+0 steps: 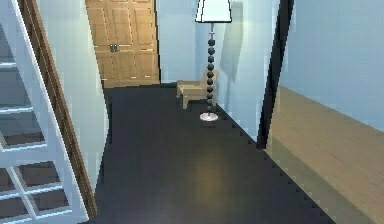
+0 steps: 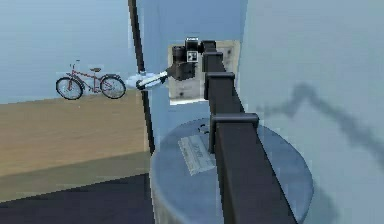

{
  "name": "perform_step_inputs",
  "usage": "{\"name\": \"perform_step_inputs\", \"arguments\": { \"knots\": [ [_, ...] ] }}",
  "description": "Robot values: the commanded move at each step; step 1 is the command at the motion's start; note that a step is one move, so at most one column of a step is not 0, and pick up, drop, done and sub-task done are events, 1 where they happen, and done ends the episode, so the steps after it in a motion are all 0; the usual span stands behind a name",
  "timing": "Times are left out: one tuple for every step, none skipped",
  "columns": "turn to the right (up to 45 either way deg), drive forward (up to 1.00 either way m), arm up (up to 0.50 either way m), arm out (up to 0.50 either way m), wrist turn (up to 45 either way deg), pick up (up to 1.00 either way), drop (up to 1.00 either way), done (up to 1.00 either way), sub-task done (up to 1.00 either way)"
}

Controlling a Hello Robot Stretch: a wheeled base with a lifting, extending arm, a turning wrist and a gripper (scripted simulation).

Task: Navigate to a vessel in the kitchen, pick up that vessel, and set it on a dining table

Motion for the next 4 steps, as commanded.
{"name": "perform_step_inputs", "arguments": {
  "knots": [
    [0.0,0.0,0.0,0.0,45.0,0.0,0.0,0.0,0.0],
    [0.0,0.0,0.0,0.0,45.0,0.0,0.0,0.0,0.0],
    [0.0,0.0,0.0,0.0,9.0,0.0,0.0,0.0,0.0],
    [0.0,0.0,-0.3,0.0,0.0,0.0,0.0,0.0,0.0]
  ]
}}
